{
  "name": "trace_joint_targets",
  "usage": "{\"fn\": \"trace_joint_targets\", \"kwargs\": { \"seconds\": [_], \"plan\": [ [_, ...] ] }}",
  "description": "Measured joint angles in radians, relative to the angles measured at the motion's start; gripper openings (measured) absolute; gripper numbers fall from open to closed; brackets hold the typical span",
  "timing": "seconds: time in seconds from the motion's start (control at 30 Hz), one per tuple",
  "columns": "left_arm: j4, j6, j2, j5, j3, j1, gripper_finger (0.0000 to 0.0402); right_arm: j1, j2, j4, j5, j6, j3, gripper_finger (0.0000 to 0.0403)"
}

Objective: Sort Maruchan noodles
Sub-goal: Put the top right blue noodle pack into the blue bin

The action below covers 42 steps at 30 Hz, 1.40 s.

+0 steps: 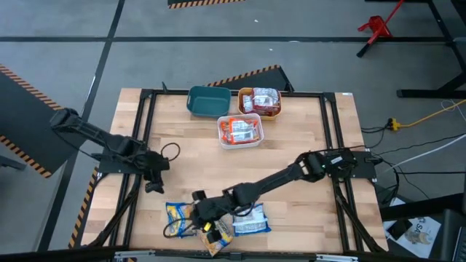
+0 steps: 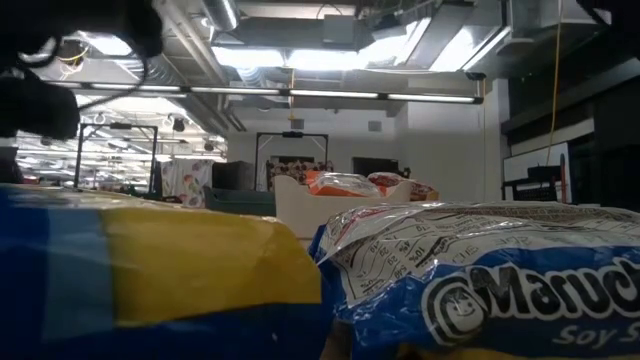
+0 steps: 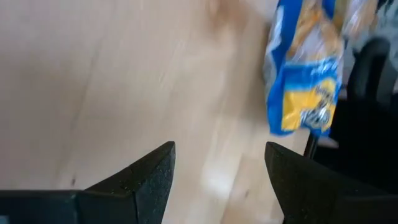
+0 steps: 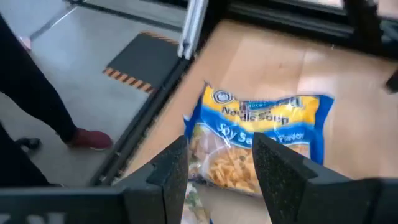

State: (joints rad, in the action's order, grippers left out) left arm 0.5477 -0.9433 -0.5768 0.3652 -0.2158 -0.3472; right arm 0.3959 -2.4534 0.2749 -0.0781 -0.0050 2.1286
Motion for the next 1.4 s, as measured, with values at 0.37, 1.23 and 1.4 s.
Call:
{"fn": "trace_joint_targets", "kwargs": {
  "seconds": [0.37,1.23,1.4],
  "plan": [
    [0.054,-0.162,0.073,-0.259,-0.002,-0.22,0.0244,-0.018,-0.104,-0.092,0.06,-0.002,0.027,0.016],
    [0.043,-0.28,0.074,-0.444,-0.004,-0.284,0.0244,-0.071,-0.12,0.228,0.463,0.006,0.017,0.016],
    [0.026,-0.312,0.074,-0.419,-0.004,-0.284,0.0244,-0.078,-0.09,0.435,0.723,0.134,0.017,0.016]
  ]
}}
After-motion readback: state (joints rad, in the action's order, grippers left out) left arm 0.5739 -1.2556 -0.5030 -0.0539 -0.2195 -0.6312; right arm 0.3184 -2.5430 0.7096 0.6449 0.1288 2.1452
